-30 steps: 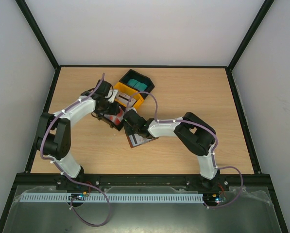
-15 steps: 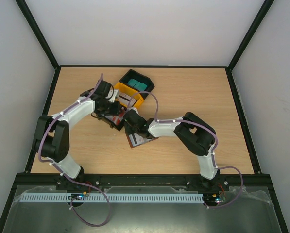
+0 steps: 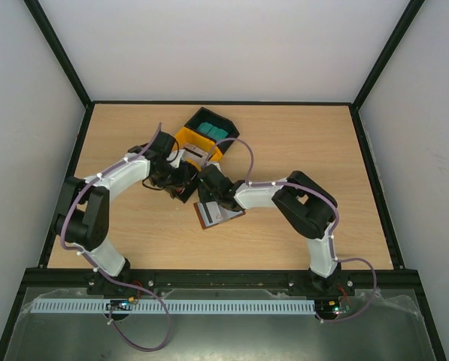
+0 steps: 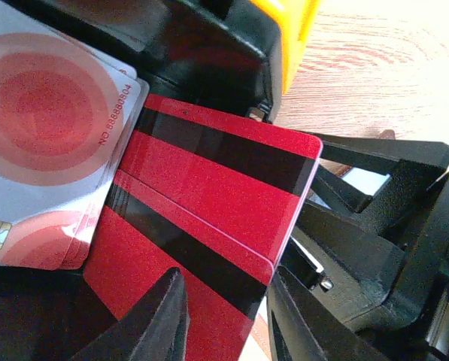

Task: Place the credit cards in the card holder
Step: Pick up the credit card from the storage box.

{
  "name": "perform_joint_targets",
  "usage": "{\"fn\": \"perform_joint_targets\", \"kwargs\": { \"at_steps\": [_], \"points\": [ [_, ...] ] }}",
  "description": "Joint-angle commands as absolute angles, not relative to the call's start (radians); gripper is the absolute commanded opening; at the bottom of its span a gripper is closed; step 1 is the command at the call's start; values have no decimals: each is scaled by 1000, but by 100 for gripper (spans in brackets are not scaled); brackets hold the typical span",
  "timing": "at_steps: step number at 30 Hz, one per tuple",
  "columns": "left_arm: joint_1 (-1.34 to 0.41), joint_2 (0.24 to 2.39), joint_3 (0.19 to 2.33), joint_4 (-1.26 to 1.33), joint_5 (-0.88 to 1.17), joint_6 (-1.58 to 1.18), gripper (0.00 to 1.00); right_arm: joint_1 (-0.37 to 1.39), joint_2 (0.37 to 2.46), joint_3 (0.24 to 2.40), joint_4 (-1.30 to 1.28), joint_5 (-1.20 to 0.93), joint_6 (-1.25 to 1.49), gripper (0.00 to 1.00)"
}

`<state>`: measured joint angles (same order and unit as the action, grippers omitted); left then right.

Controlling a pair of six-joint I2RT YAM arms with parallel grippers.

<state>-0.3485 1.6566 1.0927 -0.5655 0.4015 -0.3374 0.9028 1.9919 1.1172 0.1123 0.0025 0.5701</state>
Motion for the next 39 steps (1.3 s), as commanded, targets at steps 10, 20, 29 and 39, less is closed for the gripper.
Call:
{"fn": "perform_joint_targets", "kwargs": {
  "at_steps": [10,20,29,39],
  "points": [
    [-353,1613,1103,-625,306,-266,45,895,1956,1109,128,-34,579,41],
    [-423,1580,1093,-664,239,-174,51,896,1969,1145,113,-57,582,41],
    [-462,1593,1076,-665,153,-159,44,892,1972,1178,92,-56,597,41],
    [-471,1598,1075,-687,111,-146,33,876,1966,1162,95,-57,612,41]
  ]
}}
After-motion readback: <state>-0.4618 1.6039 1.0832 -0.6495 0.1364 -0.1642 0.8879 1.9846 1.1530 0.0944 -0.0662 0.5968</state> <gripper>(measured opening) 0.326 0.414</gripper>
